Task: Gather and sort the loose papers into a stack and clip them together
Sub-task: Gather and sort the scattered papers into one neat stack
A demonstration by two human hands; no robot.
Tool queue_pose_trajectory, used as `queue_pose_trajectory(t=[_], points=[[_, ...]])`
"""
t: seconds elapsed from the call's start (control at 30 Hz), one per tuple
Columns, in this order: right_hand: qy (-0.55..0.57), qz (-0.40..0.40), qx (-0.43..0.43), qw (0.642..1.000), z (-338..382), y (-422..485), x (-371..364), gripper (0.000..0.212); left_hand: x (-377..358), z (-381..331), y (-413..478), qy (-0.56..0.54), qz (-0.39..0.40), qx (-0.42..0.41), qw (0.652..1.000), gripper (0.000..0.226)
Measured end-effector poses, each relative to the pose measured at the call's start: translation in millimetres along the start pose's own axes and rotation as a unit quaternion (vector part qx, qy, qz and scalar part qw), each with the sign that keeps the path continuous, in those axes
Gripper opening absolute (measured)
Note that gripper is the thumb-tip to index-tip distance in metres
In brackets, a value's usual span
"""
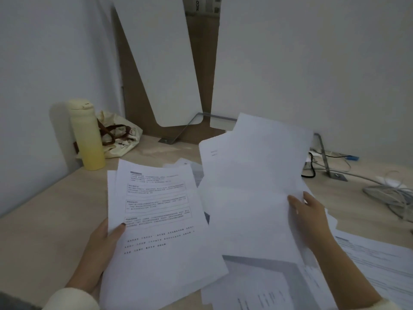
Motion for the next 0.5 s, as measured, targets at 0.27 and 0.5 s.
queue_pose_trajectory(t=[0.27, 0.5], points=[[0.020, 0.090, -0.118, 0.989, -22.5, 6.7, 18.5, 0.010, -1.5, 2.6, 0.5, -0.003, 0.013, 0.018, 1.000, 0.033], [-0.313, 0.063, -0.003, 0.948, -47.8, -2.2, -9.5, 0.036, -11.3, 1.7, -3.9, 0.008, -0.001, 0.009, 1.000, 0.032]])
Point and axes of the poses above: each hand's wrist, its own y-axis towards the middle knuckle, its own x-axis out of the back of the hand, z = x × y, the point moved 4 cm from there along y, towards the middle knuckle, and after that the axes turned 4 degrees about y, right-handed, at the moved point
